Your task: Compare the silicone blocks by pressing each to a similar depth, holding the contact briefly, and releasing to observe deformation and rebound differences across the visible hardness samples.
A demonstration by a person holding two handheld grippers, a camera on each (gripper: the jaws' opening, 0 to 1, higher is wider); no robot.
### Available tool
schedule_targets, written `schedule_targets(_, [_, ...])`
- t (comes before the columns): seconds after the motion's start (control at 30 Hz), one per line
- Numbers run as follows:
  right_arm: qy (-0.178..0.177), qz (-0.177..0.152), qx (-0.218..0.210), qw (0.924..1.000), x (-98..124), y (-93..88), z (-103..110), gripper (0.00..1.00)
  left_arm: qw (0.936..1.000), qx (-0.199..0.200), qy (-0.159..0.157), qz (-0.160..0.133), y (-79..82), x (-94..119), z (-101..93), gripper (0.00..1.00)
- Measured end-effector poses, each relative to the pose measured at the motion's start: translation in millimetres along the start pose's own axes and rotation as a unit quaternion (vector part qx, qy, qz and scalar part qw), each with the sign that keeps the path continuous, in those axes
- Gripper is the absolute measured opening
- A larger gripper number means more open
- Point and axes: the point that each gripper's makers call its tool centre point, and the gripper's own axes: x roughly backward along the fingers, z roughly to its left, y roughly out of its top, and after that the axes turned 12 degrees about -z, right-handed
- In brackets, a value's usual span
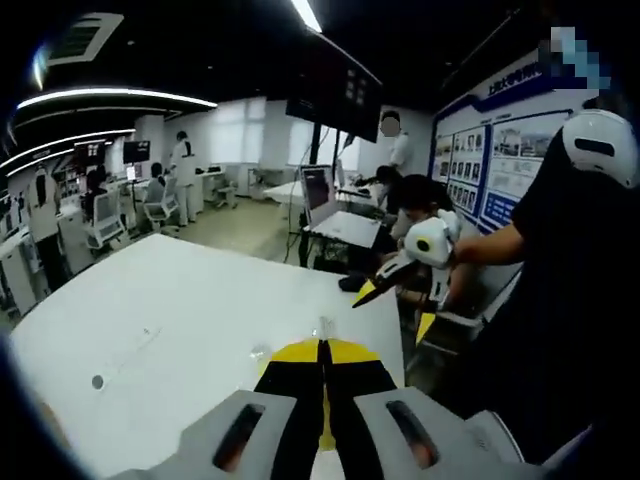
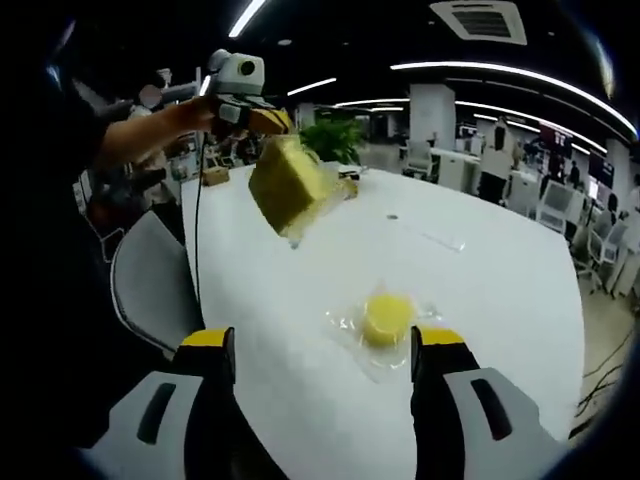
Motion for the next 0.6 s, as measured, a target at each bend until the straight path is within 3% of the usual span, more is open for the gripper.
schedule_targets(0.2, [0.013,-0.019,-0.003,0.9997,-0.5,7.8,4.6,0.71,0.9996,-0.02,-0.015,0.008,0.3,-9.5,-9.6,0.0])
schedule_targets(0.33, [0.029,-0.035,-0.031,0.9985,1.7,11.9,8.4,0.83,0.9994,-0.023,-0.021,0.016,-1.4,-12.3,-9.8,0.0])
schedule_targets(0.53, [0.044,-0.058,-0.041,0.9965,0.1,21.9,14.5,0.96,0.999,-0.022,-0.037,0.012,1.9,-15.7,-13.1,0.0])
schedule_targets(0.6, [0.051,-0.063,-0.04,0.9959,-2.0,25.4,17.2,0.95,0.9987,-0.025,-0.044,0.01,3.1,-17.1,-16.3,0.0])
